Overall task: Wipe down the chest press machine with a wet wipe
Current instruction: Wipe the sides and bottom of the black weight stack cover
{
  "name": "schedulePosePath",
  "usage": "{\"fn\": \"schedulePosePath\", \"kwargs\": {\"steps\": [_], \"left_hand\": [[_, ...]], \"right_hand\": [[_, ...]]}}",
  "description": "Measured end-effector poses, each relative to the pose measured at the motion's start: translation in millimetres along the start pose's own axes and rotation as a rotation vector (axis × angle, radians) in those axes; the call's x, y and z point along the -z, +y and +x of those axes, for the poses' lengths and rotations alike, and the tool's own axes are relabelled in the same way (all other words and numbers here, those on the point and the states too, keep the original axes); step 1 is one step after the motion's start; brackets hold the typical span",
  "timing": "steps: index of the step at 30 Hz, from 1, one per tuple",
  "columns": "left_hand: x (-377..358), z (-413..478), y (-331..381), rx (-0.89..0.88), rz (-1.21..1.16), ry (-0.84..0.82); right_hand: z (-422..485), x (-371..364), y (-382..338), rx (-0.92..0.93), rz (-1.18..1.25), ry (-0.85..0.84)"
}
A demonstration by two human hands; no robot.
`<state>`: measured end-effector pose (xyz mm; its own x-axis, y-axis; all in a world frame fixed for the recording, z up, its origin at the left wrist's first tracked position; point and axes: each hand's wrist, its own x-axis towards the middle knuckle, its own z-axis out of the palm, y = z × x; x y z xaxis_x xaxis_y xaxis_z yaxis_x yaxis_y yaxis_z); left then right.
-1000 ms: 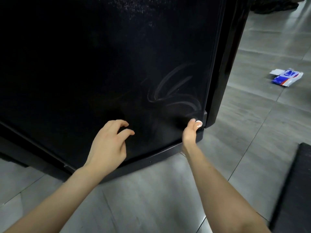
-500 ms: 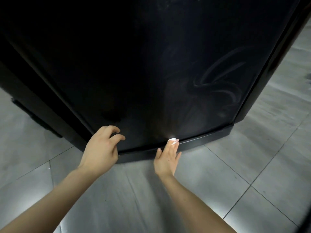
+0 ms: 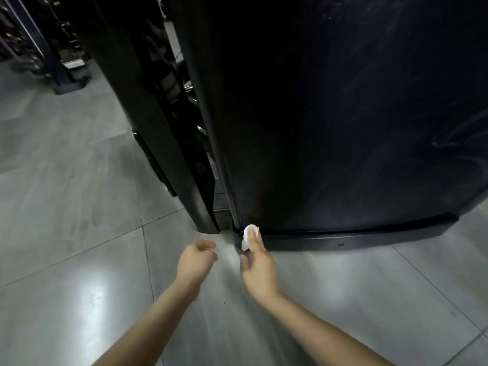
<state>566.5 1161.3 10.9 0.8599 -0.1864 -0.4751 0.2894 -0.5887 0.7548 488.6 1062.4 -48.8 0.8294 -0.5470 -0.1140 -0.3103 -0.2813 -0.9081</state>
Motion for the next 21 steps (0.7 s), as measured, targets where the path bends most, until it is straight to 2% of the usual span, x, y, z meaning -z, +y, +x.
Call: {"fn": "schedulePosePath", "kwargs": {"steps": [2, 5, 7, 9, 12, 15, 21], "left_hand": [[1, -4, 4, 0.069, -0.132, -0.142], [-6, -17, 19, 0.101, -0.313, -0.372], [-16, -28, 34, 0.087, -0.349, -0.476], [-31, -41, 50, 0.075, -0.356, -0.526], [-53, -58, 65, 0.060, -0.383, -0.529], [-51, -60, 71, 0.037, -0.434, -0.464], [-2, -33, 51, 0.040, -0.552, -0.300]], "right_hand": [[-6, 24, -10, -0.070, 0.279, -0.104], [-12, 65, -16, -0.134, 0.527, -0.268], [-15, 94, -17, -0.207, 0.611, -0.302], [-20, 120, -26, -0.201, 0.586, -0.293], [-18, 144, -39, -0.184, 0.511, -0.258], [-9, 146, -52, -0.221, 0.406, -0.227], [3, 97, -92, -0.174, 0.173, -0.244]]}}
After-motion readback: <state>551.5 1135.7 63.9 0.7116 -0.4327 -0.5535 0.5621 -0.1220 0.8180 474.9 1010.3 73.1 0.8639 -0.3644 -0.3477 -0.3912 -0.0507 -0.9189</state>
